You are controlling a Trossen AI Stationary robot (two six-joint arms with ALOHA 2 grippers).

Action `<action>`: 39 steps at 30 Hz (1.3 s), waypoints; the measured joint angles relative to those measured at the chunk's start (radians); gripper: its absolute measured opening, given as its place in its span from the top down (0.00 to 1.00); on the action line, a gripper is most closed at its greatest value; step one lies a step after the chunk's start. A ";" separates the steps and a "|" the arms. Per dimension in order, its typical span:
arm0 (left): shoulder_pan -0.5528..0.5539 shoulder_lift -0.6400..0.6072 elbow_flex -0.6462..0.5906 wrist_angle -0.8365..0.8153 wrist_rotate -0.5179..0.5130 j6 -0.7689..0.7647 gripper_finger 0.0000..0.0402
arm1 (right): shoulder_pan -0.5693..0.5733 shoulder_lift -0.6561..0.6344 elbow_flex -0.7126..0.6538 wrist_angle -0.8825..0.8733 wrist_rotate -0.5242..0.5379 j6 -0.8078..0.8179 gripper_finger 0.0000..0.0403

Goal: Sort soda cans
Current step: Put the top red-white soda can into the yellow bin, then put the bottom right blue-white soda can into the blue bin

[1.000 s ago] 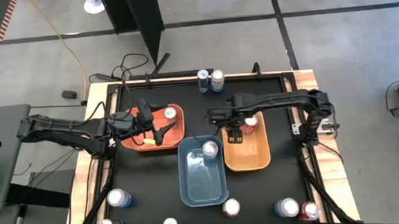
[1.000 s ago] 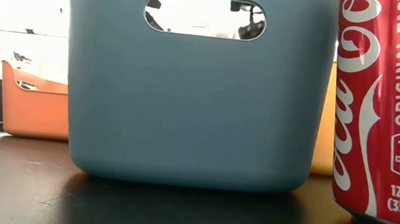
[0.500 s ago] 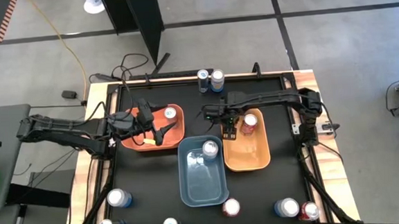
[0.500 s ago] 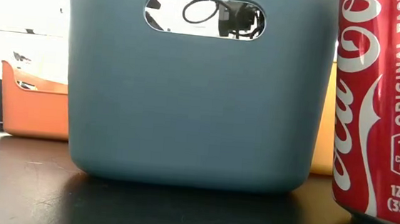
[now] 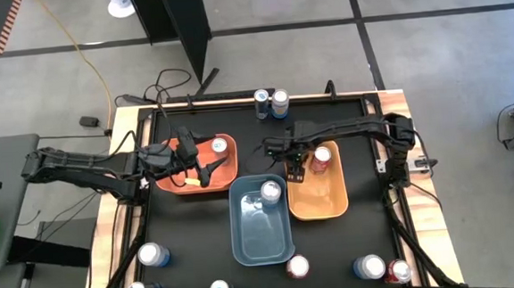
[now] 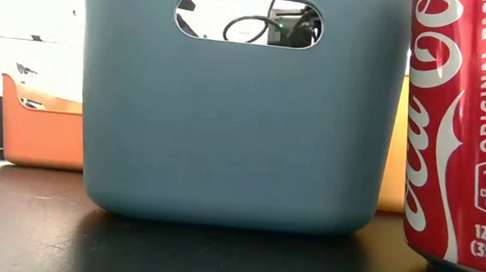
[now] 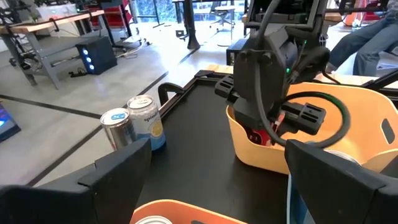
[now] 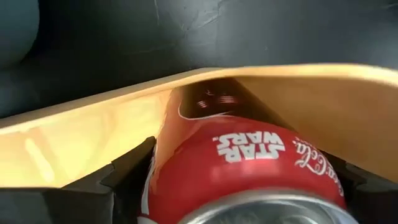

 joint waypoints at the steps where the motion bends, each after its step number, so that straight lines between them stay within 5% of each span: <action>1: 0.000 0.000 0.000 0.000 0.000 0.000 0.09 | -0.001 0.000 -0.004 0.007 -0.009 0.004 0.17; 14: 0.000 0.000 0.000 -0.008 0.000 0.003 0.09 | 0.001 0.002 0.007 -0.002 -0.019 -0.005 0.02; 39: 0.000 0.000 0.000 -0.022 0.000 0.004 0.09 | 0.020 -0.061 0.256 -0.227 0.074 -0.001 0.02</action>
